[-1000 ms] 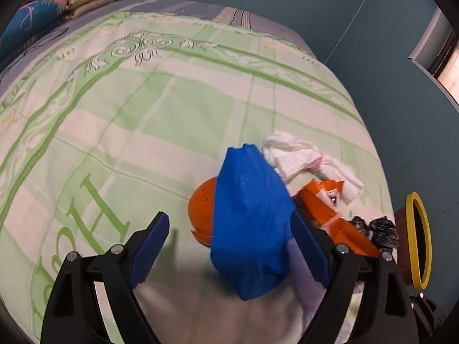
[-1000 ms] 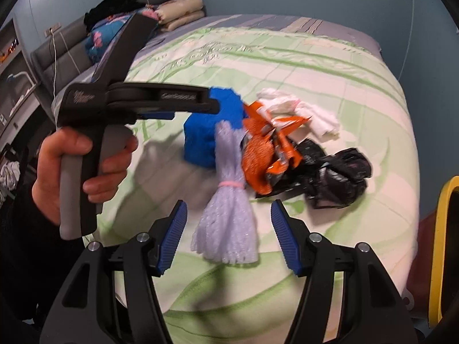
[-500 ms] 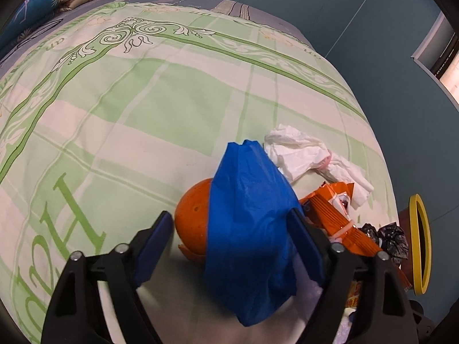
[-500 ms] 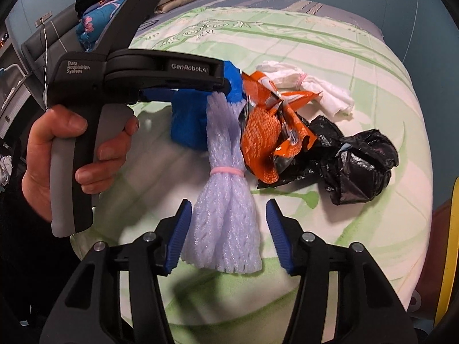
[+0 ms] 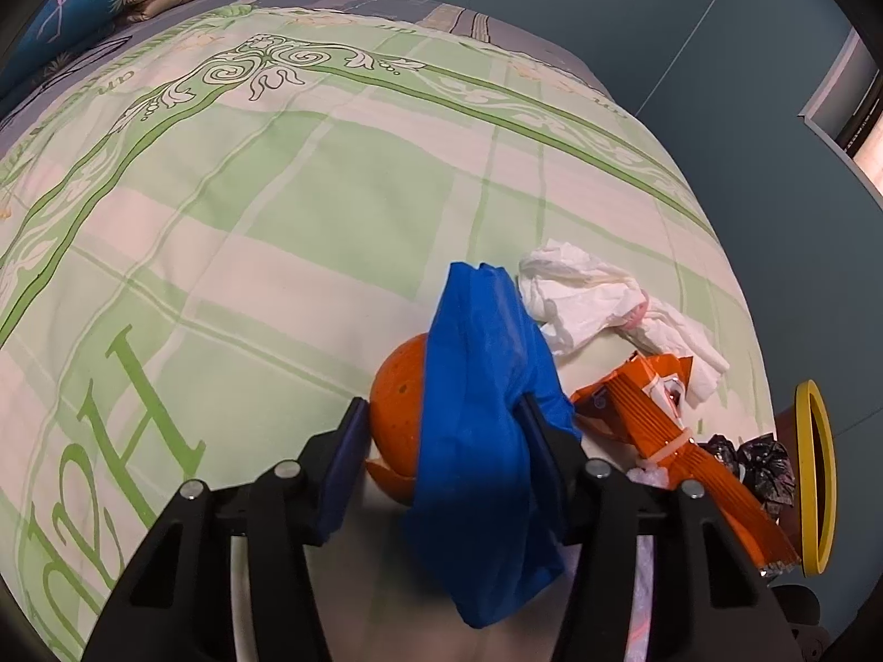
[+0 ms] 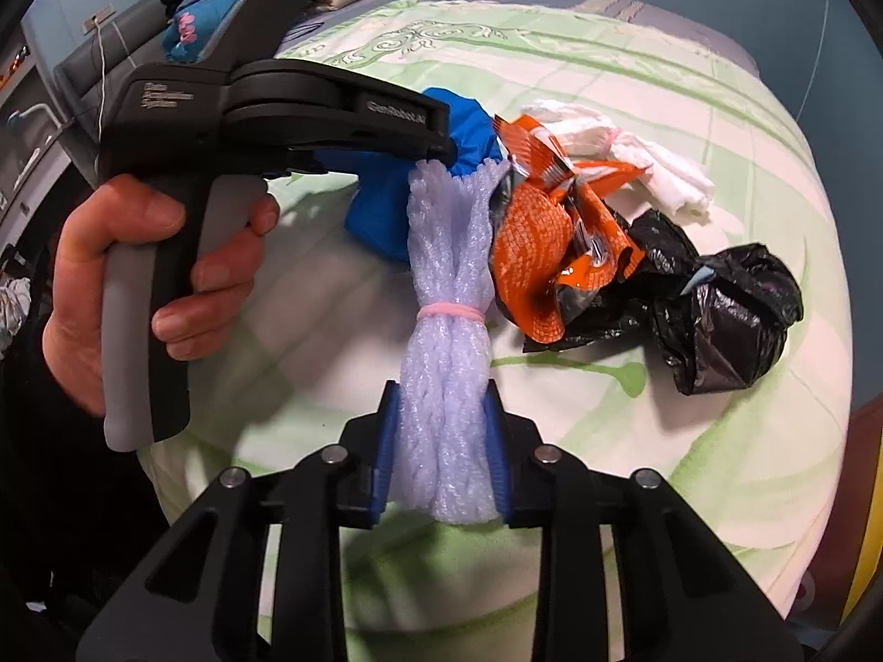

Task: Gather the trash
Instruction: 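Grasp the blue glove with the left tool while the right tool grasps the purple foam net, then carry the blue glove and foam net in both tools over the bin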

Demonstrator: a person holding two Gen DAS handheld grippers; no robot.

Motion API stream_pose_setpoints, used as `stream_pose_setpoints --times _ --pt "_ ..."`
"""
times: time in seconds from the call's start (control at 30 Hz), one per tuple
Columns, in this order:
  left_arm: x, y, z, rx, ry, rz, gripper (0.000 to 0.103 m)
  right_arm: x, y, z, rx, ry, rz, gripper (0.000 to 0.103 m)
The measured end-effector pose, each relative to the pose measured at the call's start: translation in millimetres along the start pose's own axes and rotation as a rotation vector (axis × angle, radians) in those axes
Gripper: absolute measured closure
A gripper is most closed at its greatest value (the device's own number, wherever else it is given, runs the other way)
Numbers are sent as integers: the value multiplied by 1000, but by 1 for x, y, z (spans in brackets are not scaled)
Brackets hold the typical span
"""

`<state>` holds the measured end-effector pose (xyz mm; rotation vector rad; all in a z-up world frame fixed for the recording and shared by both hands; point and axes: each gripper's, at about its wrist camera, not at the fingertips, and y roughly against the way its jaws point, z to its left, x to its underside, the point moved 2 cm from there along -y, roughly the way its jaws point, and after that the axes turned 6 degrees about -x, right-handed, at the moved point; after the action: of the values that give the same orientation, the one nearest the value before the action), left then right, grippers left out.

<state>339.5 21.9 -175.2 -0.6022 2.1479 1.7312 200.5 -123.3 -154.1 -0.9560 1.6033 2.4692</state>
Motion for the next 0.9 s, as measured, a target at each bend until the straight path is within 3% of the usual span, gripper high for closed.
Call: stream_pose_setpoints --times 0.27,0.67,0.8,0.87,0.9 --pt "0 13 8 27 31 5 61 -2 18 6 -38 -2 -24 79" --pt "1 59 23 22 23 -65 64 5 63 2 -41 13 -60 79" --pt "8 75 21 40 4 -80 79 7 75 -1 -33 6 -77 79" --pt "12 83 18 46 -13 -96 80 9 84 -3 -24 4 -93 79" --pt "13 86 15 38 -29 -109 85 8 87 -4 -20 2 -100 79"
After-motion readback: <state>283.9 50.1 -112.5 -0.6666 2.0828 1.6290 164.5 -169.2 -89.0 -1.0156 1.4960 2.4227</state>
